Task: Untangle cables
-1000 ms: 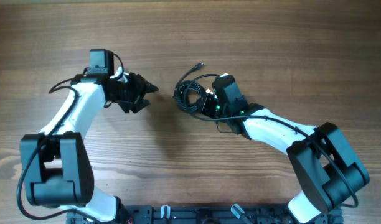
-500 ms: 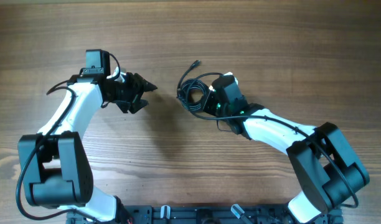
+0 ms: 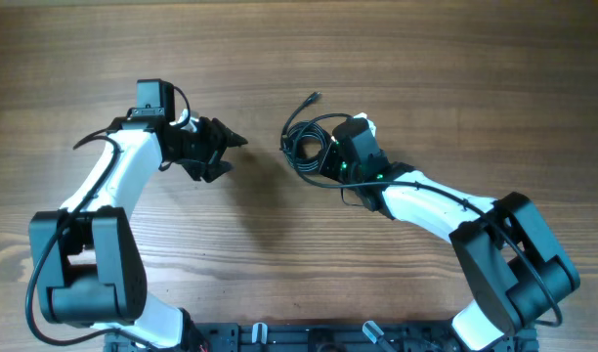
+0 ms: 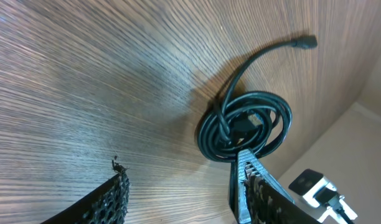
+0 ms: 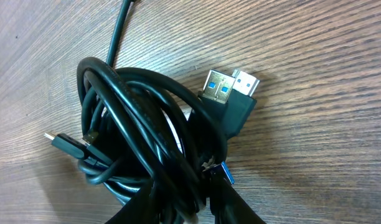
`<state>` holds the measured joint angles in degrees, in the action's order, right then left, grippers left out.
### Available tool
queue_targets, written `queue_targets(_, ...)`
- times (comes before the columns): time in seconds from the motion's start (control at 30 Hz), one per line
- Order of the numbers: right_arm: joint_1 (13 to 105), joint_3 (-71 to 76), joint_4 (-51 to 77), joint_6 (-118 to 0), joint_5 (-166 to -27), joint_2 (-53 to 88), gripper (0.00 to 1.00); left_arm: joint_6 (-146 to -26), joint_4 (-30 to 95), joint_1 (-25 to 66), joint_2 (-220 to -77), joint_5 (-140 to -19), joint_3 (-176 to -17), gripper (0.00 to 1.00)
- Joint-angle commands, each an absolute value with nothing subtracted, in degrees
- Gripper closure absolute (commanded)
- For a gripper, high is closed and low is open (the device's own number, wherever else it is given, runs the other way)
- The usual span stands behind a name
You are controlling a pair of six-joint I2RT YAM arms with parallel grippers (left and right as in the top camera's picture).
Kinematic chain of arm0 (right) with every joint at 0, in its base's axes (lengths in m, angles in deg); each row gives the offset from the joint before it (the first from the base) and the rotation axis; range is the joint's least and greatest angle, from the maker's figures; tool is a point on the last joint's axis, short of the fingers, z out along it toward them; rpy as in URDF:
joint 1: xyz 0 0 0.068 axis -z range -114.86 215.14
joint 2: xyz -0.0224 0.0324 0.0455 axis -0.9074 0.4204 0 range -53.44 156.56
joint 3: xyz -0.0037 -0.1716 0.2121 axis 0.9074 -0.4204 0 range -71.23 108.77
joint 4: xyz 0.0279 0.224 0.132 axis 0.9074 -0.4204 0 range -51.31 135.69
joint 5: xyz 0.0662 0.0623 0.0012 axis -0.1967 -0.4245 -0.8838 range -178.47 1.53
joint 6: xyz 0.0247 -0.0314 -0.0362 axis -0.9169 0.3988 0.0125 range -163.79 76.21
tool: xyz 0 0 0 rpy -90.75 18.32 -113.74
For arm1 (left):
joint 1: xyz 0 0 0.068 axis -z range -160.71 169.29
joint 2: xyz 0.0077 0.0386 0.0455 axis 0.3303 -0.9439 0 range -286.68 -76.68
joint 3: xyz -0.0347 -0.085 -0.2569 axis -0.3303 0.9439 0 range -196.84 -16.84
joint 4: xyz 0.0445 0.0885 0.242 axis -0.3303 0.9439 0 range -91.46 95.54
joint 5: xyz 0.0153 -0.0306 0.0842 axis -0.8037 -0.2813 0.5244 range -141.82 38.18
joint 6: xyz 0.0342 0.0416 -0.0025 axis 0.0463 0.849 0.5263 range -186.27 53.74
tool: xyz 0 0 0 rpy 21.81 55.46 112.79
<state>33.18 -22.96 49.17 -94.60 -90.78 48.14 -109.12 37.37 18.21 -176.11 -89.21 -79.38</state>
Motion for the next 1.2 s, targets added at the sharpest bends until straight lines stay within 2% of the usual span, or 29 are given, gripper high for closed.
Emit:
queue_targets(0.0,33.05,-22.09,49.15,-91.89,-89.21,49.34,0.82,-108.72,37.43,19.8,-176.77,-89.42,-79.43,0.37)
queue_targets(0.1,33.07,-22.09,49.54,-91.71,-90.52,49.34,0.86,-109.31,37.39,20.61,-176.77,-91.02,-79.43,0.35)
queue_targets(0.13,33.07,-22.09,49.61,-91.98,-91.17,49.34,0.83,-110.08,37.34,20.85,-176.77,-91.0,-79.43,0.34)
queue_targets(0.2,33.07,-22.09,49.92,-91.95,-91.48,49.34,0.65,-110.23,37.34,20.83,-176.77,-90.98,-79.43,0.34)
queue_targets(0.23,33.07,-22.09,49.94,-91.95,-91.46,49.34,0.62,-110.21,37.34,20.83,-176.77,-90.98,-79.43,0.34)
queue_targets(0.5,33.07,-22.09,49.94,-91.76,-91.39,49.34,0.61,-113.05,37.45,22.1,-176.77,-91.22,-79.43,0.33)
queue_targets(0.63,33.07,-22.09,50.0,-91.8,-90.67,49.34,0.61,-115.17,37.39,22.84,-176.77,-91.43,-79.43,0.25)
queue_targets(0.83,33.07,-22.09,50.18,-91.78,-88.2,49.34,0.72,-115.17,37.39,23.65,-176.77,-91.41,-79.43,0.25)
queue_targets(0.97,33.07,-22.09,49.98,-91.78,-86.69,49.34,0.89,-115.13,36.89,23.63,-176.77,-91.15,-79.43,0.24)
queue_targets(1.17,33.2,-22.06,48.36,-90.99,-87.7,48.64,0.94,-115.1,36.51,23.58,-176.77,-89.51,-79.43,0.24)
